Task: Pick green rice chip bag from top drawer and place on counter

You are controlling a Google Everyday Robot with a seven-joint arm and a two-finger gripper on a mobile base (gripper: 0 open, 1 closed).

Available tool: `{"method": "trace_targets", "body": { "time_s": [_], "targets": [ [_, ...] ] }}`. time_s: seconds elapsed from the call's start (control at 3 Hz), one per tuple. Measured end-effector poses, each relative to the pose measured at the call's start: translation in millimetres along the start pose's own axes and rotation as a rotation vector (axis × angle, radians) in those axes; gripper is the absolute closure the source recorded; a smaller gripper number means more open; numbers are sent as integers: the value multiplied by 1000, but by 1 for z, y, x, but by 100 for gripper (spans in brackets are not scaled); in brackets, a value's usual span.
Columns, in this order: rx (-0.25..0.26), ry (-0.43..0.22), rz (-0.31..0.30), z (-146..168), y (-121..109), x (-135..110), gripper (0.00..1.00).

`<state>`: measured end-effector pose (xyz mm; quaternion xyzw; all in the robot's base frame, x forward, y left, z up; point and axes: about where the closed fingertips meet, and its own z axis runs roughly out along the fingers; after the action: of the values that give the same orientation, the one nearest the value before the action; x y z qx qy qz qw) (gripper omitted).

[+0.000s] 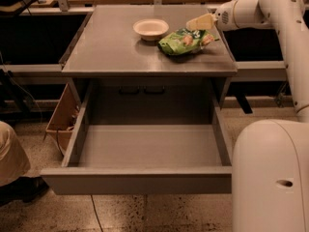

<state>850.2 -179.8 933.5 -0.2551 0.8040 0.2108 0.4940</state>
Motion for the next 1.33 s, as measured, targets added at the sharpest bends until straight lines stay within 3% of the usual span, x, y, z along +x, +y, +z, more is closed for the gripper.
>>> {"method": "trace_targets", "body": {
  "time_s": [0.67,1.33],
  "targets": [
    [-6,17,-16,-16,0,2,0],
    [20,32,-119,-108,1,-15,0]
  ]
}}
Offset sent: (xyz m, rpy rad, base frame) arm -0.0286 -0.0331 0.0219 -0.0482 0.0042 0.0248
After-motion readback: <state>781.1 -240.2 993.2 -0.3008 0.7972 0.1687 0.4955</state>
